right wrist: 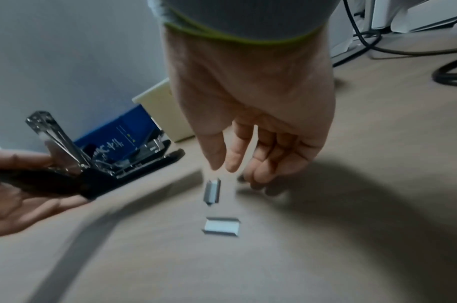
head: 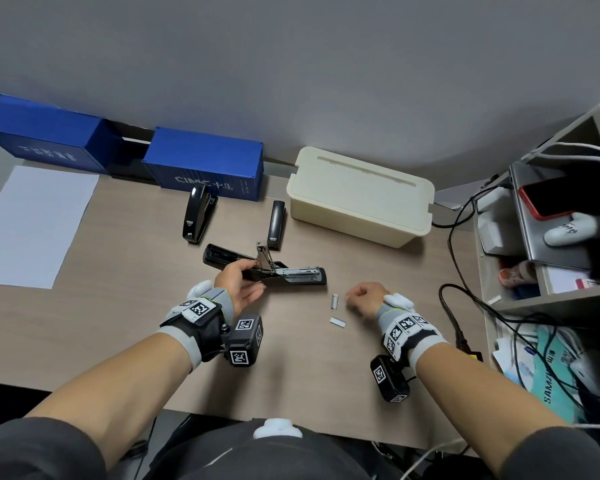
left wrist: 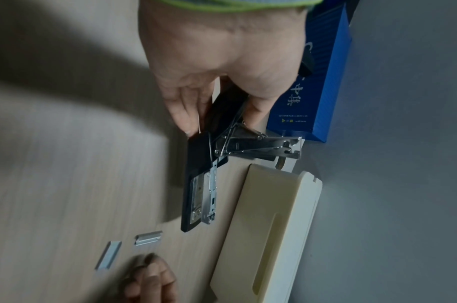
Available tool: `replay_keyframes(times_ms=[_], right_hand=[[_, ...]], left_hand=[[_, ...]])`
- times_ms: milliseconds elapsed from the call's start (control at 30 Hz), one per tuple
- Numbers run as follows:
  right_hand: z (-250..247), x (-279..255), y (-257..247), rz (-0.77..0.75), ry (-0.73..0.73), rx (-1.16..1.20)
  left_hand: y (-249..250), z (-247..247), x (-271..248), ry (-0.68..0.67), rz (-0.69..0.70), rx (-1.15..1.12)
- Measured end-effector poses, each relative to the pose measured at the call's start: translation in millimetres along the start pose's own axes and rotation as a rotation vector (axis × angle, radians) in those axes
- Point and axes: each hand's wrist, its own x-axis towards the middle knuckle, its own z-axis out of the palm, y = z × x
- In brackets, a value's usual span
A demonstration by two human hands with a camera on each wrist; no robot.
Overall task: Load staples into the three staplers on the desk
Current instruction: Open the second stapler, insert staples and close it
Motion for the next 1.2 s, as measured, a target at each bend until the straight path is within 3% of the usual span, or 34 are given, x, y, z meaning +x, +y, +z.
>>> replay_keyframes(times_ms=[433,567,700,1200], right_hand=[[31.1,-10.0,-42.8,0.088,0.082,-0.331],[18.4,-9.5,-40.9,0.106,0.072,-0.284],[14.5,-10.2,-30.1,0.014,0.033,-0.203],[-3.7,9.2,-17.1,-0.077,0.146,-0.125]], left_hand=[[-8.2,-10.1,2.3,0.032,-0.007,-0.006],[-4.5,-9.7,1.4,0.039,-0.008,-0.003],[-1.4,-6.6,1.4,0.026,-0.009,0.003],[-1.3,-3.6,3.5,0.010,-0.013,0.014]])
